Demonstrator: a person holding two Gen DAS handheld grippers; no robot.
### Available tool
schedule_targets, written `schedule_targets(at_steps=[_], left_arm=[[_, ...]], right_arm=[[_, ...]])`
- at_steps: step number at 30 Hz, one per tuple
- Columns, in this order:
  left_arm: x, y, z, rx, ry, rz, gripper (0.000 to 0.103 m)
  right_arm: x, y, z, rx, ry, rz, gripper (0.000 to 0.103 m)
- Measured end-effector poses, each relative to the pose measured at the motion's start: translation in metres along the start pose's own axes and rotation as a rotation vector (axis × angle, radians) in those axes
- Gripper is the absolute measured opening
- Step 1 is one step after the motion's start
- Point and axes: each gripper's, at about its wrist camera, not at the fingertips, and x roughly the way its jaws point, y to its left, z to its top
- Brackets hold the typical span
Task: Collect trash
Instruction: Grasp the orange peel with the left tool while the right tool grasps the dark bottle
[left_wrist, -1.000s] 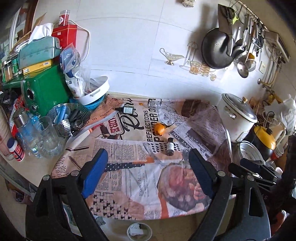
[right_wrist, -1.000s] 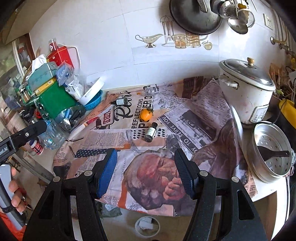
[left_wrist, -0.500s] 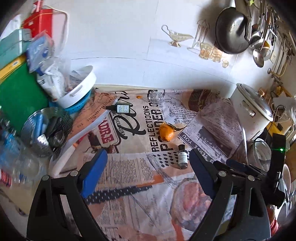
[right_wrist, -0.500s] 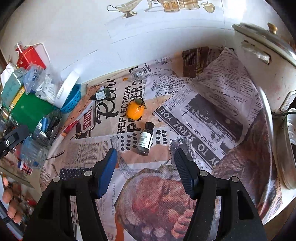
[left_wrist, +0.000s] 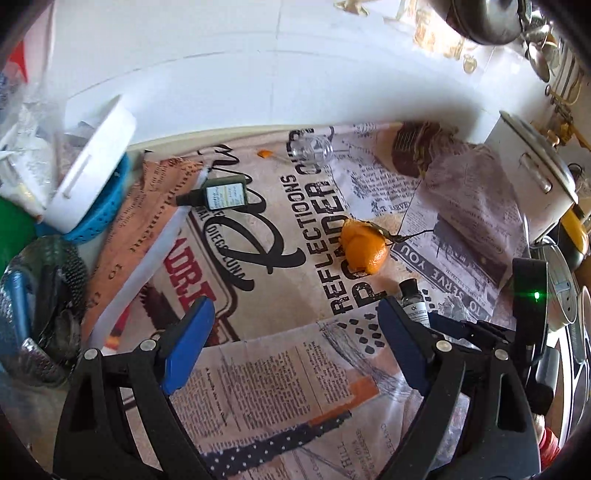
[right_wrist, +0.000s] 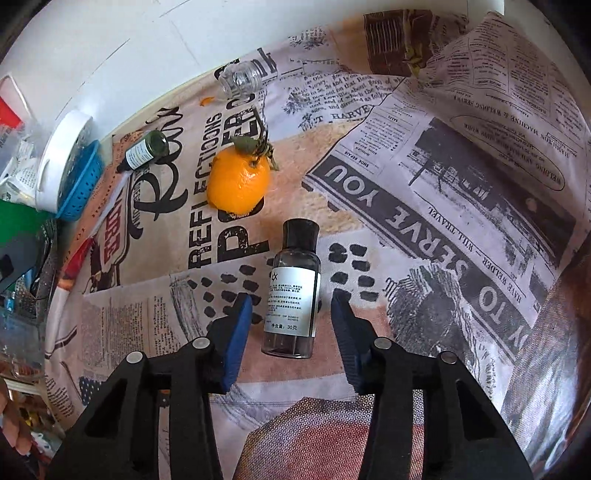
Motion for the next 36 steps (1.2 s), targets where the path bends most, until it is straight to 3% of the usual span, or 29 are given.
schedule_targets(at_steps=[3,7,16,20,24,26,27,29,36], left_arm=[[0.018,-0.007,0.005,0.014,0.022,-0.02,0.09],[0.04,-0.022,0.016,0.043,0.042,-0.044,0.09],[0.112,-0.062,0.031,0.134,0.12,-0.081,0.089],[0.137,-0.074,0.033,0.158,0.156,-0.076,0.079],[0.145,-0.08,0.035,0.162,0.142,-0.057,0.07],[0.15,-0.081,0.036,0.153,0.15,-0.048,0.055],[0.151,-0.082,0.037,0.153,0.154,-0.036,0.053],[0.146,-0.084,0.037,0.162,0.142,-0.018,0.036],[0.099,-0.093,0.025,0.14,0.072,-0.007,0.029]], right_arm=[[0.002,0.006,-0.005,-0.06,-0.012,-0.046,0.027],[-0.004,-0.004,-0.005,-0.066,-0.042,-0.068,0.026],[-0.051,-0.071,-0.006,0.075,-0.141,-0.122,0.026],[-0.073,-0.095,-0.007,0.126,-0.179,-0.158,0.026],[-0.09,-0.108,-0.01,0.158,-0.214,-0.194,0.026],[-0.097,-0.112,-0.013,0.173,-0.227,-0.192,0.026],[-0.1,-0.114,-0.014,0.176,-0.231,-0.19,0.026],[-0.104,-0.117,-0.015,0.177,-0.237,-0.185,0.026],[-0.128,-0.116,-0.021,0.129,-0.273,-0.128,0.026]])
